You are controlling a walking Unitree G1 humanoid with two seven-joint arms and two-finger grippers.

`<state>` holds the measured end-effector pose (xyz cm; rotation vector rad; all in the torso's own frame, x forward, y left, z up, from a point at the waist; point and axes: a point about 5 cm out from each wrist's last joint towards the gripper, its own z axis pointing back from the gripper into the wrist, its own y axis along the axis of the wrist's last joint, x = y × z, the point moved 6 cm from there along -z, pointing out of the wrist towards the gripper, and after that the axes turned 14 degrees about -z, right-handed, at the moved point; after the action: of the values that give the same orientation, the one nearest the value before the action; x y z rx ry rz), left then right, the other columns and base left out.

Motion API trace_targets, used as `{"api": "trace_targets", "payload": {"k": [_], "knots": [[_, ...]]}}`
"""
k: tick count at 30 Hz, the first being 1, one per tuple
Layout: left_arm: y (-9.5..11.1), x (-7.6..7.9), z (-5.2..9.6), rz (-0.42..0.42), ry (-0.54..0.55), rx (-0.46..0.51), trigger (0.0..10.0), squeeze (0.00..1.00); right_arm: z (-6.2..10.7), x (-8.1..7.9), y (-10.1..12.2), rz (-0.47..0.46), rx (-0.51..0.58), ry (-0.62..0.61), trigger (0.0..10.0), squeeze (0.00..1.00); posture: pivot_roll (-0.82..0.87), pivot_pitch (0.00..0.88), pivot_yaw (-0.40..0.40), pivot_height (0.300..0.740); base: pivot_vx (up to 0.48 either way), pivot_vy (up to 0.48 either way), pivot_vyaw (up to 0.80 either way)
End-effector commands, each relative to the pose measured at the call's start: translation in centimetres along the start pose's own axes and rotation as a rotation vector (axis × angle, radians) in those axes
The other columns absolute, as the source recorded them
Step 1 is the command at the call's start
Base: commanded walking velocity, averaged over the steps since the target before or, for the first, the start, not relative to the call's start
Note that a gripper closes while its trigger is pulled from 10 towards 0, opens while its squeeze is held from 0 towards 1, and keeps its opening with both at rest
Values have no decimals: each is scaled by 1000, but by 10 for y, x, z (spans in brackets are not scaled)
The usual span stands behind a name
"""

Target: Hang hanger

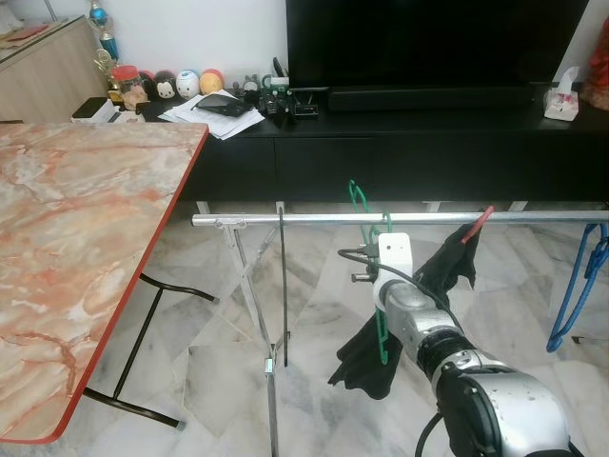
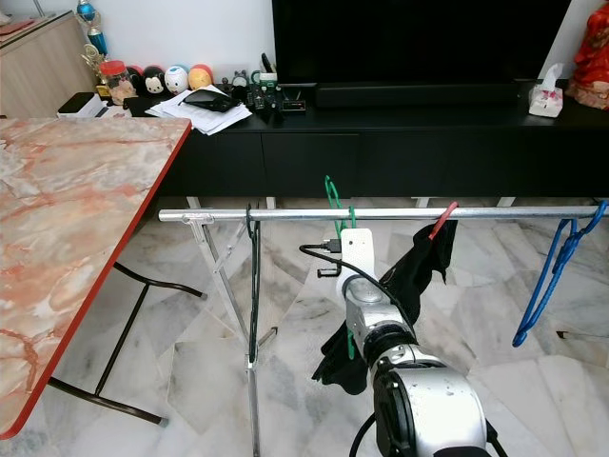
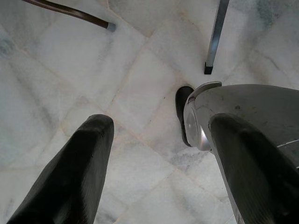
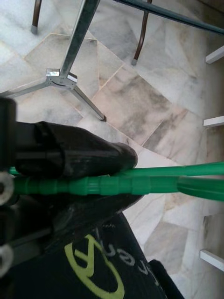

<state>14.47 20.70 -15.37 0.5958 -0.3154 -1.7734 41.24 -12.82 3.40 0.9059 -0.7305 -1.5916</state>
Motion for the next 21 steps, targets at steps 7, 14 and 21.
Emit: {"api": "trace_targets", "payload": {"k": [7,14,21], "knots": [[-11,10,3,-31,-39,-35,10000,0,2,4,-31,13,-71,-5,10000,0,37,0,42,740,0,0,0],[-9,10,2,-36,-38,-29,10000,0,2,8,-29,-18,-46,-14,10000,0,34,0,45,740,0,0,0],[-8,9,2,-40,-33,-26,10000,0,2,-3,-6,0,62,28,10000,0,37,0,43,740,0,0,0]]}}
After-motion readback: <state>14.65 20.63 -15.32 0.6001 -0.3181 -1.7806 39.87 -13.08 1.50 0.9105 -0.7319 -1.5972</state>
